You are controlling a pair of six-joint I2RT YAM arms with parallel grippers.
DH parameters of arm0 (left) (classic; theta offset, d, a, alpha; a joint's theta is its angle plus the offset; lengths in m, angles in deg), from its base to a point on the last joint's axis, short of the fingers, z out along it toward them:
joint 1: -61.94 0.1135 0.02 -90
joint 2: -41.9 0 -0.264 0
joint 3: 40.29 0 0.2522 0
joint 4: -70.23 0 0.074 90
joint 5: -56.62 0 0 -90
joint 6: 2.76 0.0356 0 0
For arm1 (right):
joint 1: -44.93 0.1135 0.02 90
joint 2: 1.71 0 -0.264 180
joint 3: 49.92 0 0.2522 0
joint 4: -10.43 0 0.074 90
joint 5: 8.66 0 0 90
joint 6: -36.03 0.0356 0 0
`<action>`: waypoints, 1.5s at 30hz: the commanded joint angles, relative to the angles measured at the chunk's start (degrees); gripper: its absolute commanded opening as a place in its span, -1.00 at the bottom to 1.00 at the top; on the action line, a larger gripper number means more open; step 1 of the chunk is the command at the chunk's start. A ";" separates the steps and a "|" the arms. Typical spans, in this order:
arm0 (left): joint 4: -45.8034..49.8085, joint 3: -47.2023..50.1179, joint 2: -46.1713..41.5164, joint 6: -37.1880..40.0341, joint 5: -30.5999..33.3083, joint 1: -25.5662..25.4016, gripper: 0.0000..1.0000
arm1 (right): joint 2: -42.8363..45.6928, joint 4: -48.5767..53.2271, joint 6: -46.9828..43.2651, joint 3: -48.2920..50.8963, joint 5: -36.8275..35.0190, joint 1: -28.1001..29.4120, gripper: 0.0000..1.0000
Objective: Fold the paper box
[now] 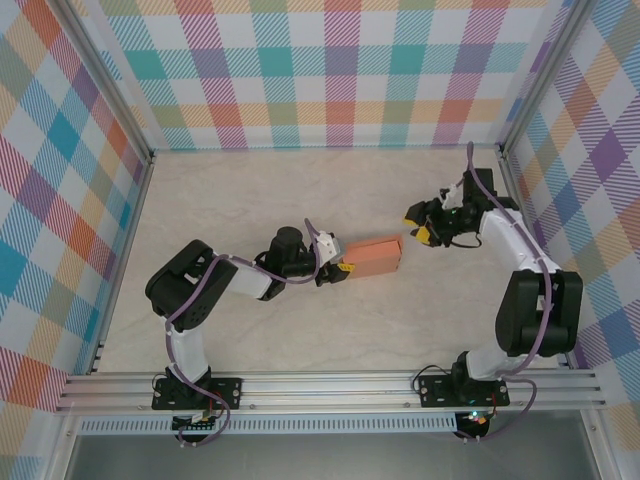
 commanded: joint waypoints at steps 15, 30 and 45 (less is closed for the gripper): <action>6.42 -1.32 -1.16 3.52 0.75 -0.43 -0.09 | -7.98 13.71 7.26 -8.26 1.64 3.60 -0.07; 2.86 -0.59 -0.76 -0.25 2.75 -0.43 -0.10 | -1.95 18.43 -7.30 -11.47 -15.16 3.63 0.10; -1.72 1.39 -2.59 -5.98 5.22 -2.73 -0.09 | 41.43 -38.83 -40.32 37.36 -31.87 27.56 0.16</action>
